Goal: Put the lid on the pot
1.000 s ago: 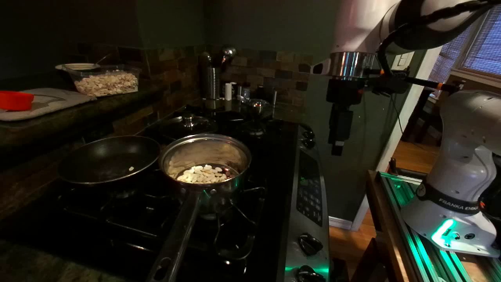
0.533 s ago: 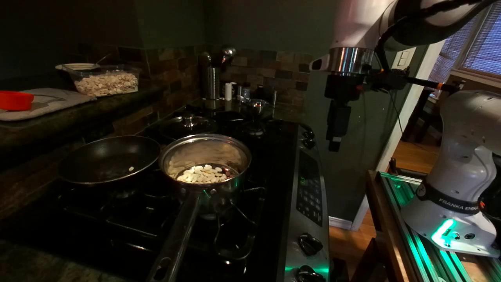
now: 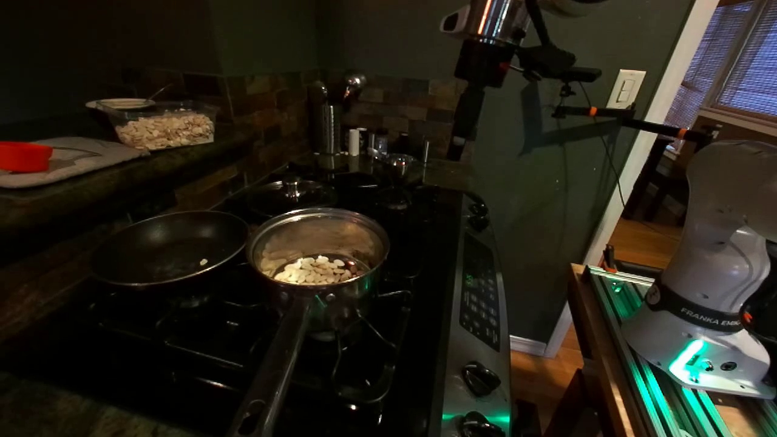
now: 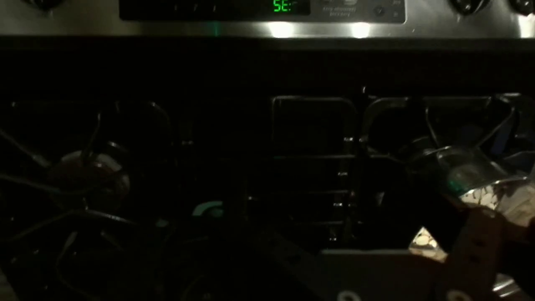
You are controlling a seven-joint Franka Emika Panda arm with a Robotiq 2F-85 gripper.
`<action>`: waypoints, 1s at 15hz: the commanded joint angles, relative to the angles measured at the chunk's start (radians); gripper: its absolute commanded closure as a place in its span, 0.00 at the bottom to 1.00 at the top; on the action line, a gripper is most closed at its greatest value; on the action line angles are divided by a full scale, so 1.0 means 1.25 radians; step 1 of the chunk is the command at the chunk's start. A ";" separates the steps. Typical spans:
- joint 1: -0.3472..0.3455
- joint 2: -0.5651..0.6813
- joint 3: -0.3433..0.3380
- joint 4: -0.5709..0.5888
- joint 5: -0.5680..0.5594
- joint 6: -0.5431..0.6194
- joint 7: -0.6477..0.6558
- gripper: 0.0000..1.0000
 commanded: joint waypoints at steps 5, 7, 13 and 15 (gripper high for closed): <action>0.001 0.370 0.012 0.346 -0.071 0.064 -0.069 0.00; 0.001 0.461 0.015 0.437 -0.081 0.088 -0.074 0.00; 0.004 0.664 0.007 0.626 -0.106 0.202 -0.037 0.00; -0.006 0.620 0.017 0.575 -0.083 0.185 -0.064 0.00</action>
